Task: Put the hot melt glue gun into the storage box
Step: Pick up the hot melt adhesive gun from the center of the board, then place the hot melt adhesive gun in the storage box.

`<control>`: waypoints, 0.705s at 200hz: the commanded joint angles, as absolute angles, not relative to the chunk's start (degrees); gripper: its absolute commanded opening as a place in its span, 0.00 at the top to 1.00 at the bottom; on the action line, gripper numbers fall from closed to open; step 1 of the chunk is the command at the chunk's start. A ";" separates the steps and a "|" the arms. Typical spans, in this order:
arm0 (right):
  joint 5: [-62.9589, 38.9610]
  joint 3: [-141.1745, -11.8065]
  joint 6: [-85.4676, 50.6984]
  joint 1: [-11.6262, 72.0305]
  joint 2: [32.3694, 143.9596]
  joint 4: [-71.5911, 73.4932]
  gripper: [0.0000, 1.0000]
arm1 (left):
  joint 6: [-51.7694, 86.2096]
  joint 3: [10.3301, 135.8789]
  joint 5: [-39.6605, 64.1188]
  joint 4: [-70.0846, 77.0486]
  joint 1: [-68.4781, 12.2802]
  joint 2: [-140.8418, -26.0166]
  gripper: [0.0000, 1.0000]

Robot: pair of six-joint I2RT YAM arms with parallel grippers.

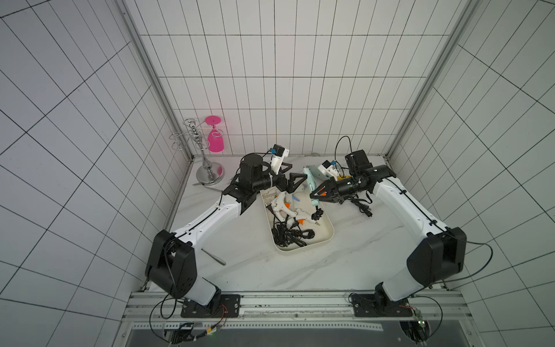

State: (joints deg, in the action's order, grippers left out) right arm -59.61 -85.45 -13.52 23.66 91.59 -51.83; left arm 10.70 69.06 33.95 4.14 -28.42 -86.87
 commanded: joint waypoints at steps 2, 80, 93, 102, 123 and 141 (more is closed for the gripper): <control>-52.25 -89.79 -9.75 24.13 94.05 -57.14 0.95 | 9.19 67.53 29.09 2.68 -28.35 -86.05 0.01; -33.93 -96.13 -6.30 27.66 107.30 -60.63 0.96 | 5.98 61.08 -5.51 -12.59 -26.88 -75.60 0.01; -31.70 -98.31 -5.37 29.24 110.29 -62.43 0.96 | 6.05 61.08 -7.92 -14.63 -26.35 -75.06 0.01; -30.28 -99.11 -5.10 30.22 111.84 -62.51 0.98 | 5.99 61.26 -8.67 -15.86 -26.02 -74.75 0.01; -23.08 -100.12 -6.12 31.19 115.04 -61.96 0.98 | 6.02 61.17 -10.24 -17.60 -25.58 -74.17 0.01; -15.64 -101.17 -7.11 31.22 117.45 -62.56 0.95 | 6.45 61.01 -11.79 -18.61 -25.12 -74.00 0.01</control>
State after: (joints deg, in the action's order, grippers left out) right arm -27.42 -97.54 -7.07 31.16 115.07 -60.20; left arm 6.63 61.47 -7.03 -15.46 -25.78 -75.00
